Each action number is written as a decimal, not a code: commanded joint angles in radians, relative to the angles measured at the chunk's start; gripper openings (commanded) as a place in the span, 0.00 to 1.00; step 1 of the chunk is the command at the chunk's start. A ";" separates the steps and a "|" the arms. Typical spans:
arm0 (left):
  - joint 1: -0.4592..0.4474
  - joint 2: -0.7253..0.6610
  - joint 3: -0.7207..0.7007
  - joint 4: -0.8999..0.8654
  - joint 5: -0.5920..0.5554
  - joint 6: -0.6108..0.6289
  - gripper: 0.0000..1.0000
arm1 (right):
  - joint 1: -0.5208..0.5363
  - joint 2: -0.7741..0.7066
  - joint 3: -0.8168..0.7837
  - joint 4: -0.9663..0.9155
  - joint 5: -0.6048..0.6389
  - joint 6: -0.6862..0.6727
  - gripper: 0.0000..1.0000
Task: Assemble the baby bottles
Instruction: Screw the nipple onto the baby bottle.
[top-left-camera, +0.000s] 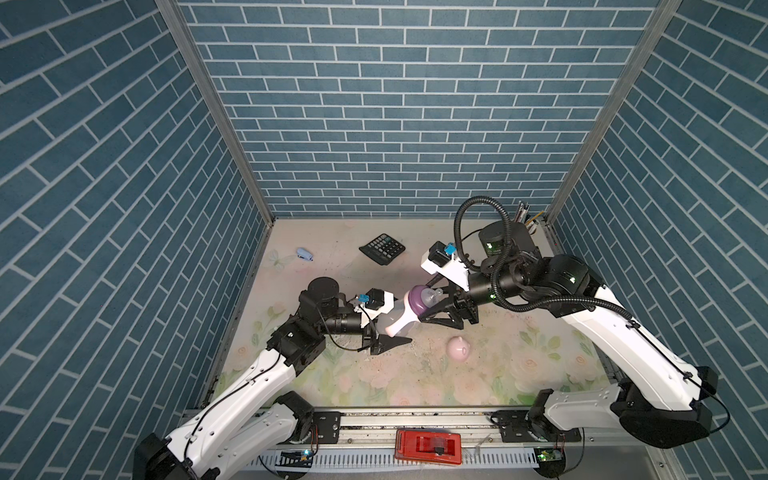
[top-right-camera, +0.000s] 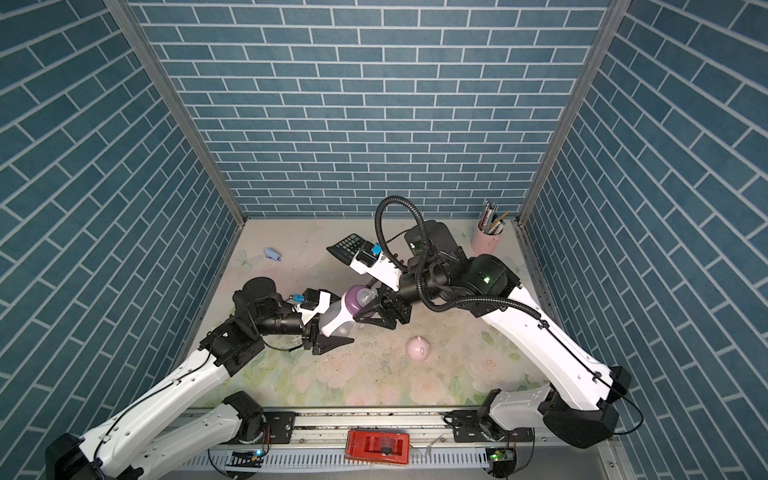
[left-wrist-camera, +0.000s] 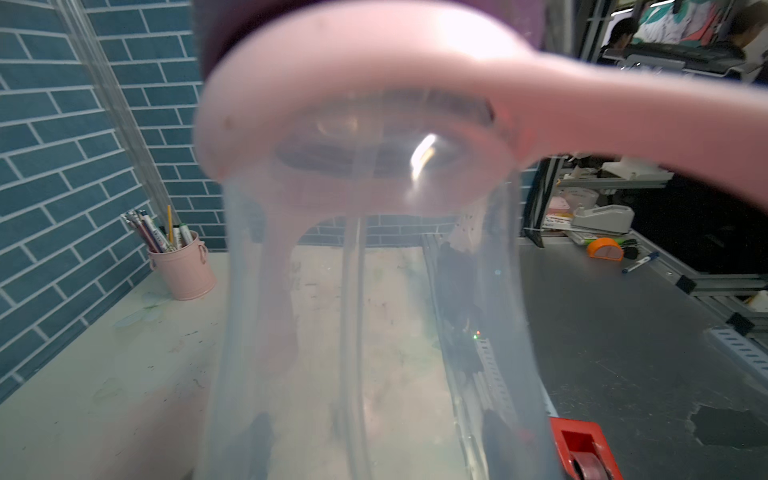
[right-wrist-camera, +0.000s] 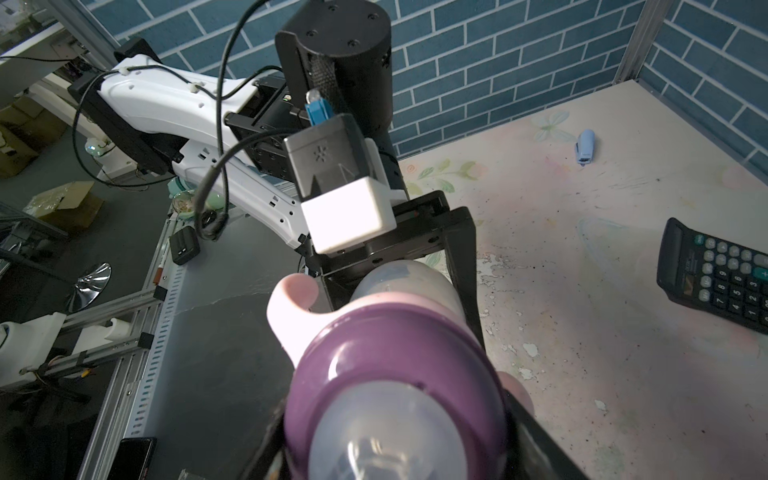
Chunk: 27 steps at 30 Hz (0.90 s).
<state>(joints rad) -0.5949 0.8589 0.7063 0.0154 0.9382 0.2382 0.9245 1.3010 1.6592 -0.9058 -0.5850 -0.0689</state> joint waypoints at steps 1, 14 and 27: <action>0.007 -0.057 0.002 0.004 -0.215 0.056 0.23 | 0.009 -0.015 -0.069 0.120 0.051 0.114 0.43; -0.004 -0.142 -0.085 0.063 -0.679 0.271 0.21 | -0.032 0.052 -0.218 0.499 0.185 0.573 0.29; -0.130 -0.106 -0.124 0.156 -1.024 0.499 0.20 | -0.051 0.175 -0.096 0.488 0.301 0.820 0.01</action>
<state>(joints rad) -0.6830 0.7536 0.5987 0.0978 0.0006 0.5816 0.8974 1.4334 1.5257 -0.4366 -0.4366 0.5709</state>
